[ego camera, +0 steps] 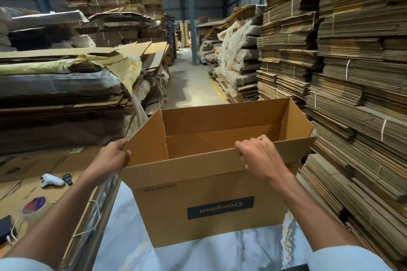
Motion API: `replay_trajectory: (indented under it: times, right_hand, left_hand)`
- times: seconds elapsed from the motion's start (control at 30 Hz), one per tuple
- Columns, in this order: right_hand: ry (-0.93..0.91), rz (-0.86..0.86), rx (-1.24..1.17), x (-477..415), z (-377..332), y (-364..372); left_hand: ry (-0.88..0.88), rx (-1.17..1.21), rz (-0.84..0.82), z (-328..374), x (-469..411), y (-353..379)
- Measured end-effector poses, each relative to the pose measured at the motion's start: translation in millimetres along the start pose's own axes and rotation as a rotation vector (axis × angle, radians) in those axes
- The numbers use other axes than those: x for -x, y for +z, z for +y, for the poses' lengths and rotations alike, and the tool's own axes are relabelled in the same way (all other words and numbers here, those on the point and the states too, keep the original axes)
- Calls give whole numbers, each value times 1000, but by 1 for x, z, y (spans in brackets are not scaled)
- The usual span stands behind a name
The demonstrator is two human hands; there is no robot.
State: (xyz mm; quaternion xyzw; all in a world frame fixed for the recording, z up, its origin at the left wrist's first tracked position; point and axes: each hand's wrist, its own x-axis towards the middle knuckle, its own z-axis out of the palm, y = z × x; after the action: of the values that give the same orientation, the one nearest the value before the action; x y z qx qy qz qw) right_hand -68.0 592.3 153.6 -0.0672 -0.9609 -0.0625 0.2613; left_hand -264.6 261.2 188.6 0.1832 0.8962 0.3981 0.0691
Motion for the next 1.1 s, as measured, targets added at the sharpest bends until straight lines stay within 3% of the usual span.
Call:
replay_trajectory:
  times: [0.27,0.53,0.63,0.73,0.83,0.97,1.1]
  right_hand:
    - [-54,124,97,-25,8,24]
    - [-48,174,72,-60,8,50]
    - [-54,174,29,-64,9,52]
    - [-38,168,16,-64,11,57]
    - [-5,150,-4,-63,10,63]
    - [84,175,-25,-58,5,57]
    - [250,197,-100,-50,0,49]
  left_hand:
    - [21,270,-249,6,54,-12]
    - [114,294,-519,11,90,-7]
    - [63,400,-498,-2,96,0]
    - [162,170,-503,-18,101,14]
    - [174,-25,-285,-40,93,36]
    - [199,25,-143,-43,88,57]
    - [230,18,-237,-43,90,57]
